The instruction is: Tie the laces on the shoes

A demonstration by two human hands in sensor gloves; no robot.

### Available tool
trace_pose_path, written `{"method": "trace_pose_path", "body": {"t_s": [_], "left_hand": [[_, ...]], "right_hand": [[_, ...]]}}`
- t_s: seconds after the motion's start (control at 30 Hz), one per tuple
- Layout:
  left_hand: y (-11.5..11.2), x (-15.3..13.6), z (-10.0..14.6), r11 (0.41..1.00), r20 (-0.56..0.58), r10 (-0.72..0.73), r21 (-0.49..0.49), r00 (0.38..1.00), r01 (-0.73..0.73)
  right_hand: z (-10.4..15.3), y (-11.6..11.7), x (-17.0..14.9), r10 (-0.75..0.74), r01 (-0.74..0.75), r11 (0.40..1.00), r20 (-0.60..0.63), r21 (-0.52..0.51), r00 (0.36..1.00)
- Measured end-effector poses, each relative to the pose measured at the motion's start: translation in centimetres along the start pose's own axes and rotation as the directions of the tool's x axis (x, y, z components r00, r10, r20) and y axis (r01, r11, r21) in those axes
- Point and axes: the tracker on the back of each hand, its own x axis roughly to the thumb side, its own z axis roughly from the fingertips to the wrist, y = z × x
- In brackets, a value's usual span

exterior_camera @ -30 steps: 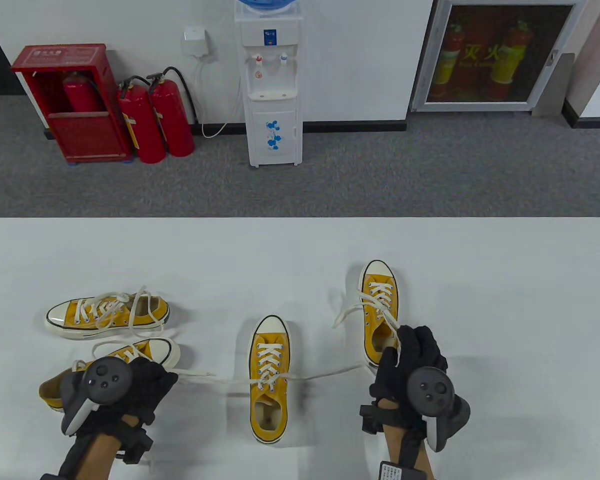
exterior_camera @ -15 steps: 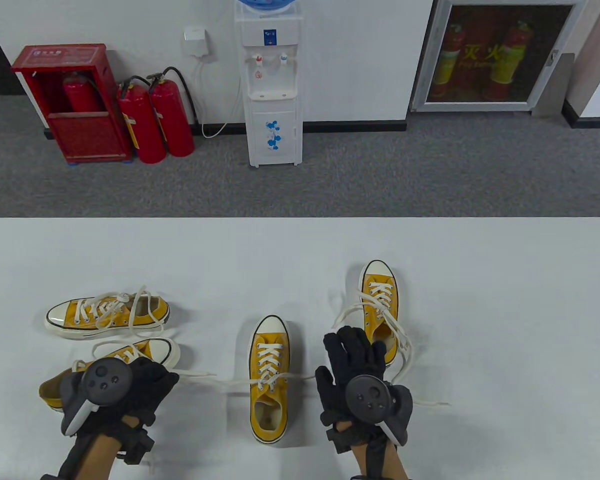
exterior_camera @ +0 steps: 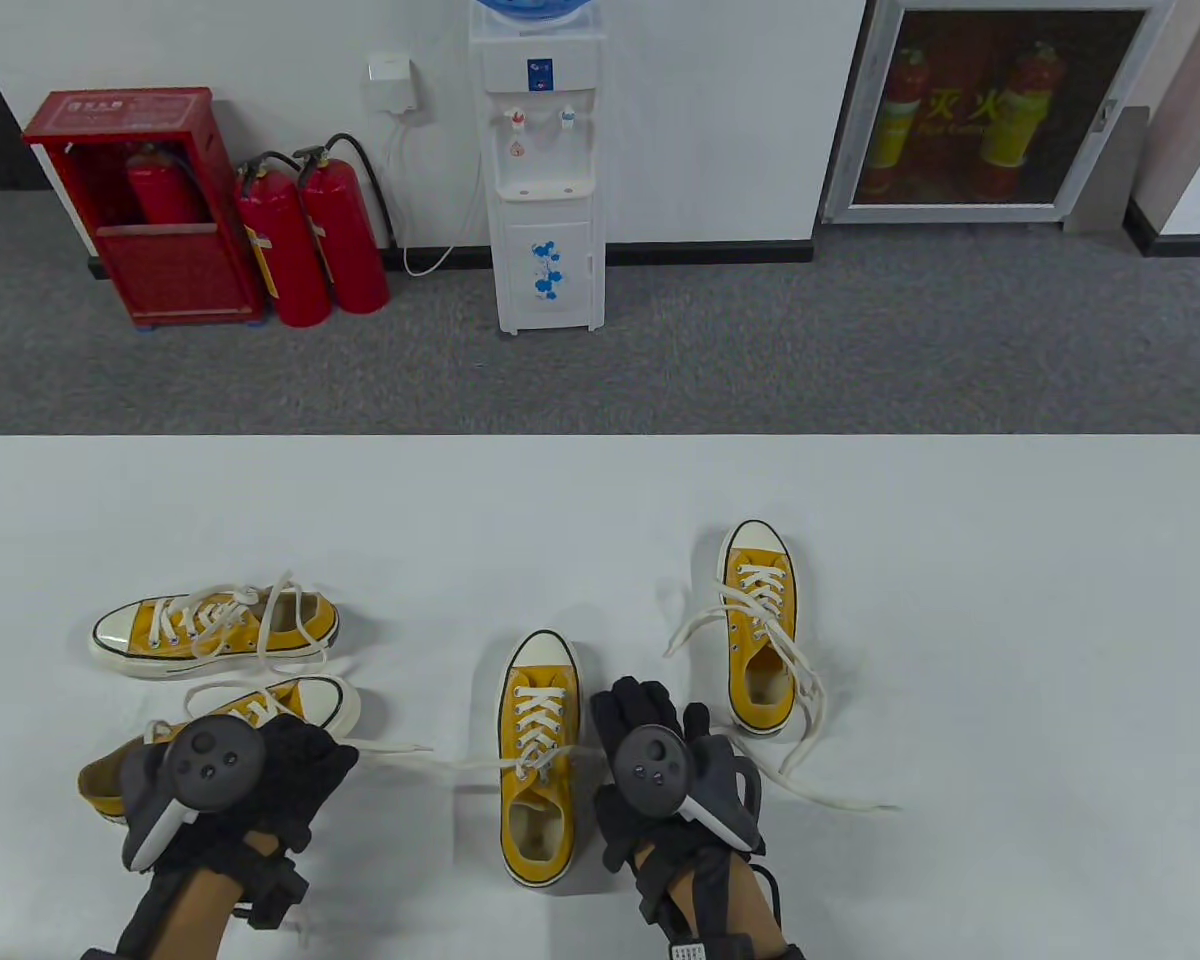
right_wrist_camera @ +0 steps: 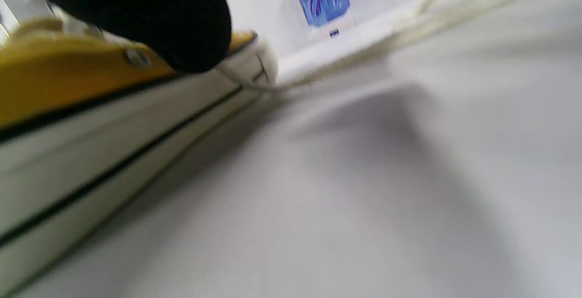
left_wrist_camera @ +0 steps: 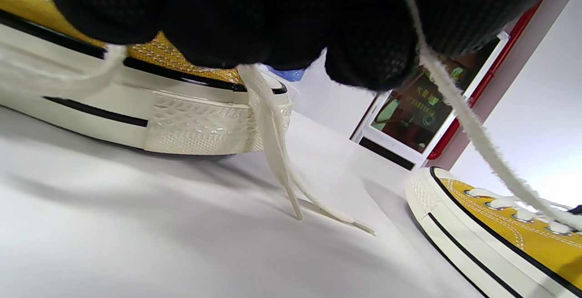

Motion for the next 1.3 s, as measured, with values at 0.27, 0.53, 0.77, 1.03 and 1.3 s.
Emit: {"method": "trace_pose_path", "body": {"t_s": [0.27,0.53,0.77,1.03,1.3], "left_hand": [[0.0,0.0,0.0,1.000,0.001,-0.001,-0.004,1.000,0.001],[-0.1,0.1,0.0,1.000,0.002,-0.001,-0.007,1.000,0.001],[-0.1,0.1,0.0,1.000,0.003,0.002,-0.009,1.000,-0.002],[-0.2,0.1,0.0,1.000,0.003,0.006,-0.016,1.000,-0.006],[-0.2,0.1,0.0,1.000,-0.001,0.014,-0.020,1.000,-0.014]], "right_hand": [[-1.3,1.1,0.1,0.013,-0.005,0.990,-0.061,0.138,0.998],[-1.4,1.2,-0.1,-0.028,0.039,0.989,-0.078,0.140,0.997],[-1.0,0.6,-0.2,-0.071,0.075,0.996,-0.079,0.053,0.994],[-0.2,-0.1,-1.1,-0.171,0.172,0.985,-0.048,0.015,0.984],[0.5,-1.1,-2.2,-0.307,0.307,0.951,-0.009,-0.033,0.952]]}}
